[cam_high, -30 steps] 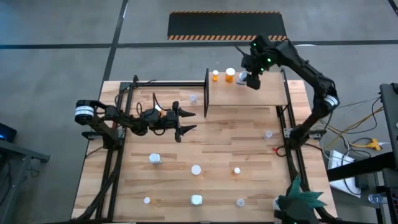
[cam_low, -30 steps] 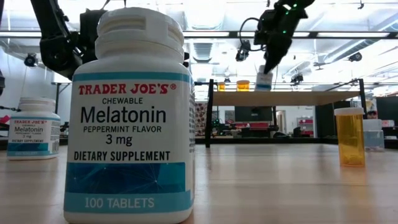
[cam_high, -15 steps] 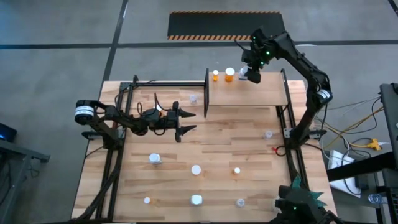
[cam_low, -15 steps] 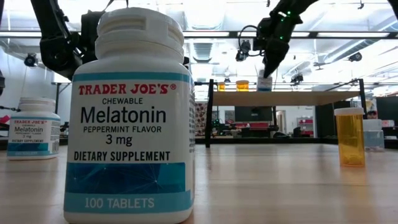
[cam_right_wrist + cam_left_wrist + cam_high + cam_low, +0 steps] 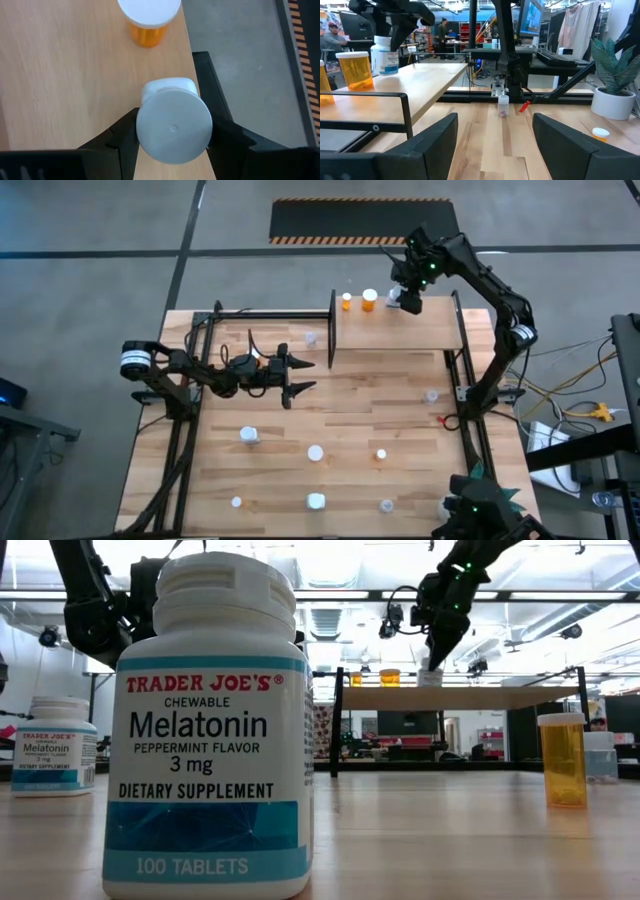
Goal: Pick and place medicine bottles onto shelf by color
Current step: Put the middle white pill bottle on the shelf
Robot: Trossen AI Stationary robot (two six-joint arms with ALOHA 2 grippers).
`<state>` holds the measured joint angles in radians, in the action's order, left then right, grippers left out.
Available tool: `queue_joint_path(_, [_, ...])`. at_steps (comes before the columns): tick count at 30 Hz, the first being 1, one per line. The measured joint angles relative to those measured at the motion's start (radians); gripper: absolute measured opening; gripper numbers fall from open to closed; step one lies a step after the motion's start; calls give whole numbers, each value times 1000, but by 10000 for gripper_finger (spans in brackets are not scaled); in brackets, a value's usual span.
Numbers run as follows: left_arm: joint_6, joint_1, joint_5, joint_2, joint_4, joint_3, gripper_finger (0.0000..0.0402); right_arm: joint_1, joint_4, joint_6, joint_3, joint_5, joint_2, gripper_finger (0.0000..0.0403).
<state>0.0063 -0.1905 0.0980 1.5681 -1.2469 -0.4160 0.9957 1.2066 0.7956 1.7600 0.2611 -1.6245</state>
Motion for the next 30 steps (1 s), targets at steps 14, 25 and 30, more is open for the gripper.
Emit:
queue_joint_path(14, [0, 0, 0, 0, 0, 0, 242, 0, -3, -3, -2, -33, -16, 183])
queue_joint_path(25, [0, 0, 0, 0, 0, 0, 242, 0, -4, -15, -4, -45, -14, 208])
queue_joint_path(30, [0, 0, 0, 0, 0, 0, 242, -1, -1, -15, -4, -35, -14, 199])
